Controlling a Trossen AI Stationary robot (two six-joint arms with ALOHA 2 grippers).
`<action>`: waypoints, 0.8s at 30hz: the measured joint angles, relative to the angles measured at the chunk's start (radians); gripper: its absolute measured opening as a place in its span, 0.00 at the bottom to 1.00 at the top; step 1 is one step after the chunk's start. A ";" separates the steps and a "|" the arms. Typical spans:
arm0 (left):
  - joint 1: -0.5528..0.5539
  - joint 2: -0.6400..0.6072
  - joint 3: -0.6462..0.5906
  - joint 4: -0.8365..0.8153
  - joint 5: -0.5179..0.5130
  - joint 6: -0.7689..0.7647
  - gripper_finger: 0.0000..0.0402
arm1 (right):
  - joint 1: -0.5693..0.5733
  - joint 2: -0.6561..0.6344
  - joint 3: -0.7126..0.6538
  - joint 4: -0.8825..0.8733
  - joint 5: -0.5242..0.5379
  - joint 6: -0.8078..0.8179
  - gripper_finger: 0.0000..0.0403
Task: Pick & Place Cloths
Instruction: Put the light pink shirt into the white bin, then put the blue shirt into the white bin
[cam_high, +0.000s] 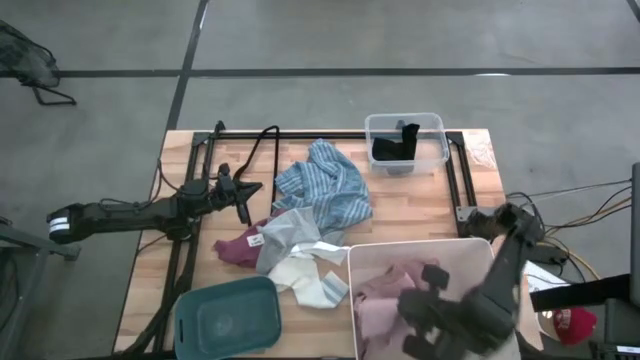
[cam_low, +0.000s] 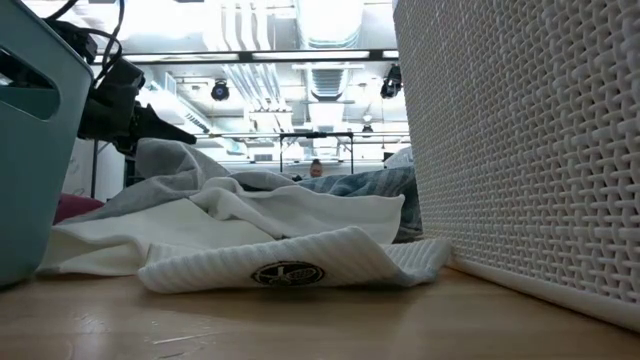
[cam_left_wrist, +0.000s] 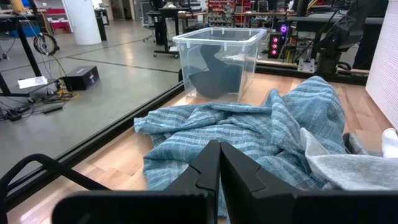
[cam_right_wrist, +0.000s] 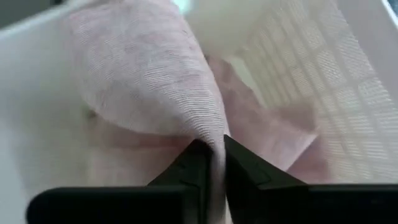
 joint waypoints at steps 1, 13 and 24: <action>0.000 0.000 0.000 0.000 0.000 0.000 0.03 | -0.019 -0.011 -0.025 0.000 -0.023 -0.010 0.12; 0.000 0.000 0.000 -0.007 0.000 0.000 0.03 | -0.118 -0.103 -0.215 0.000 0.124 -0.330 0.44; 0.000 0.000 0.000 -0.007 0.000 0.000 0.03 | -0.205 -0.251 -0.218 0.007 0.623 -0.638 0.53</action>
